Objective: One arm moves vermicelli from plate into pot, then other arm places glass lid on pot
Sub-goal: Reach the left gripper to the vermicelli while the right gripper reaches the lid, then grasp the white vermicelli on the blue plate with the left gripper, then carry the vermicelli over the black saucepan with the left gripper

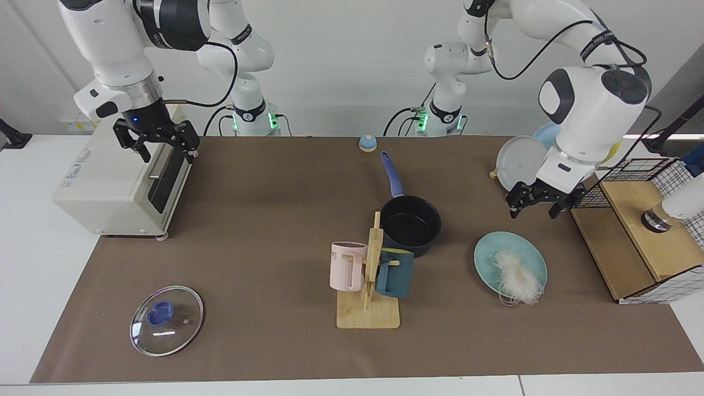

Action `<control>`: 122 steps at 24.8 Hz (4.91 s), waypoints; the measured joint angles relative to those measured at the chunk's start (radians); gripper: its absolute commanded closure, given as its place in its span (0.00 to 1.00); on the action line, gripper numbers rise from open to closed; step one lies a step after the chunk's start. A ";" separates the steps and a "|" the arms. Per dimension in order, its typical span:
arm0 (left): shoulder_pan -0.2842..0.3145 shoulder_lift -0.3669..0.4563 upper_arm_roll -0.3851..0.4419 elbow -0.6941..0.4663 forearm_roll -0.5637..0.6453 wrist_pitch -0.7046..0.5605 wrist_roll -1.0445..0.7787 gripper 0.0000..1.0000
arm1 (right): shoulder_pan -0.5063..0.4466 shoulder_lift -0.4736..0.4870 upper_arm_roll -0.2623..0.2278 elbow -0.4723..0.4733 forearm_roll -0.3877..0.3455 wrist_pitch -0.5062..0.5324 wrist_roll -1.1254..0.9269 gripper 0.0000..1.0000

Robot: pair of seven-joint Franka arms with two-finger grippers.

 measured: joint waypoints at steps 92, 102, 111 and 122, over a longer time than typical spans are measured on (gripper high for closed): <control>-0.069 -0.085 -0.206 -0.072 0.000 -0.090 -0.193 1.00 | -0.117 0.845 0.022 0.501 0.099 0.540 -0.016 1.00; -0.070 -0.080 -0.247 -0.199 -0.001 0.014 -0.276 1.00 | -0.116 0.841 0.028 0.497 0.102 0.553 -0.017 1.00; -0.081 -0.067 -0.300 -0.294 -0.001 0.119 -0.445 1.00 | -0.115 0.839 0.029 0.496 0.102 0.554 -0.017 1.00; -0.097 -0.011 -0.302 -0.370 -0.001 0.259 -0.466 1.00 | -0.104 0.710 0.029 0.487 0.102 0.461 -0.024 1.00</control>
